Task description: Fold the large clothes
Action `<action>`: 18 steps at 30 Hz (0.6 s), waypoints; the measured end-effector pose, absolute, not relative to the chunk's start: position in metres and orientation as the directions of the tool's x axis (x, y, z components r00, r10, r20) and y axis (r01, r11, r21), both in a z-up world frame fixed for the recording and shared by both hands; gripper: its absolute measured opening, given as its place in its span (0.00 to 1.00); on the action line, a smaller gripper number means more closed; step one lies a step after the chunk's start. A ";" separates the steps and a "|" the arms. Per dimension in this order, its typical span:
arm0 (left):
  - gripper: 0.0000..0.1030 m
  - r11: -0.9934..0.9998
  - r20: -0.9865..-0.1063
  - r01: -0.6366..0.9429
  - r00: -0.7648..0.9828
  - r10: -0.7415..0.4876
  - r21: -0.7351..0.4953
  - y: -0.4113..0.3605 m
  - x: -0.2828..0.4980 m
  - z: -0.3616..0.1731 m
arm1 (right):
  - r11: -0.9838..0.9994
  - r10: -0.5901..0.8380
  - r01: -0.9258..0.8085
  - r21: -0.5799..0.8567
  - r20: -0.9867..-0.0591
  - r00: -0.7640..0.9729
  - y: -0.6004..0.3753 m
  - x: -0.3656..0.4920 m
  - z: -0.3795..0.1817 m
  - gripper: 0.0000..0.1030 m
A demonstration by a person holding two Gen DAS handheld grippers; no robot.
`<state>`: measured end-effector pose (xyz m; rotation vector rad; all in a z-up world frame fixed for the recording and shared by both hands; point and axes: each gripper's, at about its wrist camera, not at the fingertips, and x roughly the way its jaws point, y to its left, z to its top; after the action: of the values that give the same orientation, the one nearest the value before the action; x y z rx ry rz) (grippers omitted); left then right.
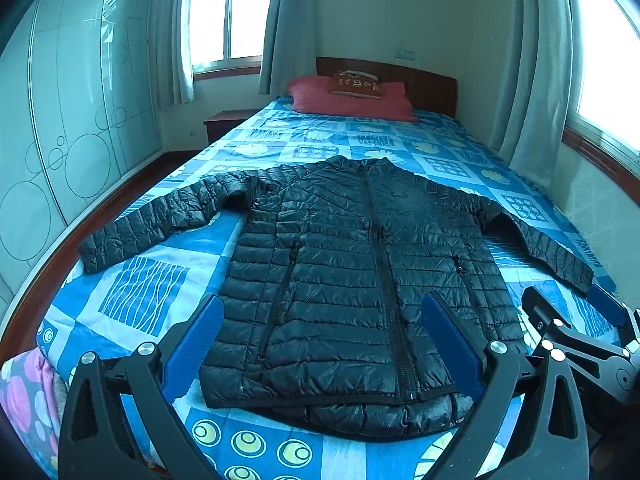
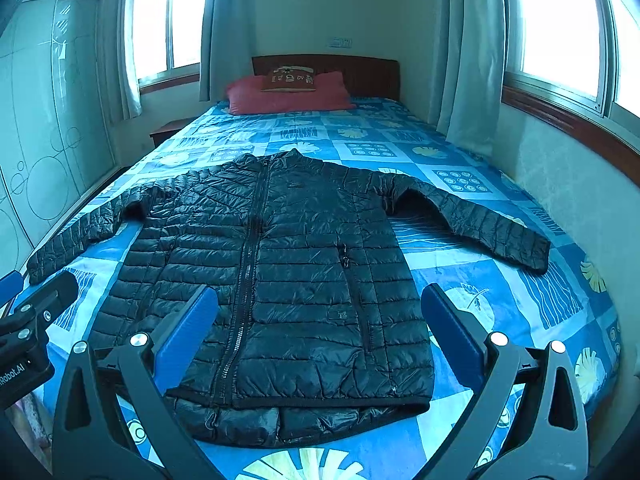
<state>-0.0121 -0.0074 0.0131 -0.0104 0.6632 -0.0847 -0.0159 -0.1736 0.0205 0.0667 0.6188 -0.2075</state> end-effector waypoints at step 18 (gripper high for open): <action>0.95 0.999 -0.617 0.046 0.785 -0.047 -0.018 -0.004 -0.011 0.014 | 0.977 -0.175 0.212 -0.004 -0.582 0.794 -0.170 -0.016 0.021 0.98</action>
<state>-0.0111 -0.0040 0.0144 -0.0017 0.6657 -0.0499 -0.0158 -0.1703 0.0209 0.0625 0.6192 -0.2079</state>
